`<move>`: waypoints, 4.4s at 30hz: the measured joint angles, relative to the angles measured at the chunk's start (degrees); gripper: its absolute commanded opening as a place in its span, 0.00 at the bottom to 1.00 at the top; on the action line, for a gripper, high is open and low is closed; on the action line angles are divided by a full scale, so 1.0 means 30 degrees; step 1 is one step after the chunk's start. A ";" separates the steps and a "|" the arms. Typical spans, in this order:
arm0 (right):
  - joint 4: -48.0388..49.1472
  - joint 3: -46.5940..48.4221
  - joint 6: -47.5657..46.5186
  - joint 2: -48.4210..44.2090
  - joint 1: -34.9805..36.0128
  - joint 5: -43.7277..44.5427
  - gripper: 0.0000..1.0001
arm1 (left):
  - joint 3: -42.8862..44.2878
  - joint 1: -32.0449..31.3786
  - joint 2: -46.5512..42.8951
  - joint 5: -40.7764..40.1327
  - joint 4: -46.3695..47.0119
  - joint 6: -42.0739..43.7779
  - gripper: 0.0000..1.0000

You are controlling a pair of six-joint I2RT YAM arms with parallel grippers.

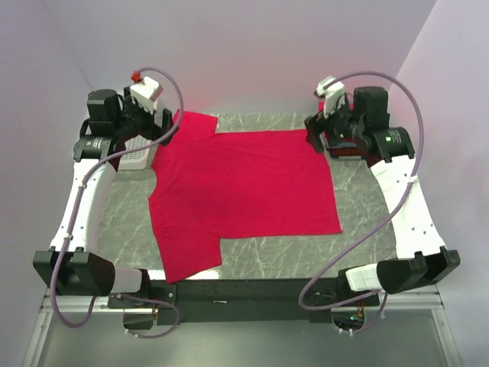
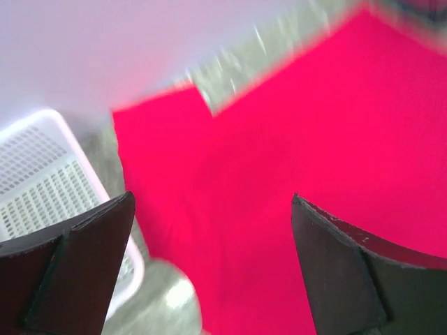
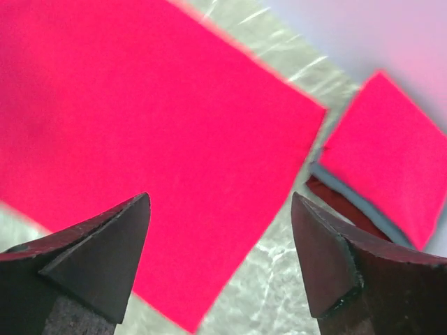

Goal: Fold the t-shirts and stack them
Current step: Flatten the tshirt out, then fold the tshirt

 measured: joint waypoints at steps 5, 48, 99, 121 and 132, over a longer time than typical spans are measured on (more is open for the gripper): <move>-0.1384 -0.4575 -0.4342 -0.1362 0.1209 0.0044 0.79 | -0.2674 0.0000 -0.0867 0.0787 -0.3643 0.5705 1.00; 0.2645 -2.0218 -1.3712 -0.1086 -0.0852 0.5552 0.25 | -1.2182 0.0007 -0.4160 -0.1960 -1.2080 1.5679 0.88; 0.1399 -1.9577 -1.2925 -0.1843 -0.1202 0.5020 0.00 | -1.7806 -0.5348 -0.5231 -0.6987 -0.6783 1.4688 0.01; -0.1224 -1.8797 -1.3478 -0.4328 -0.2674 0.4109 0.00 | -1.5285 -0.4262 -0.7898 -0.6054 -1.0783 1.4681 0.01; -0.1421 -1.5533 -1.3500 -0.1078 -0.3031 0.3898 0.00 | -1.0491 -0.0911 -0.2594 -0.3708 -1.1154 1.4994 0.01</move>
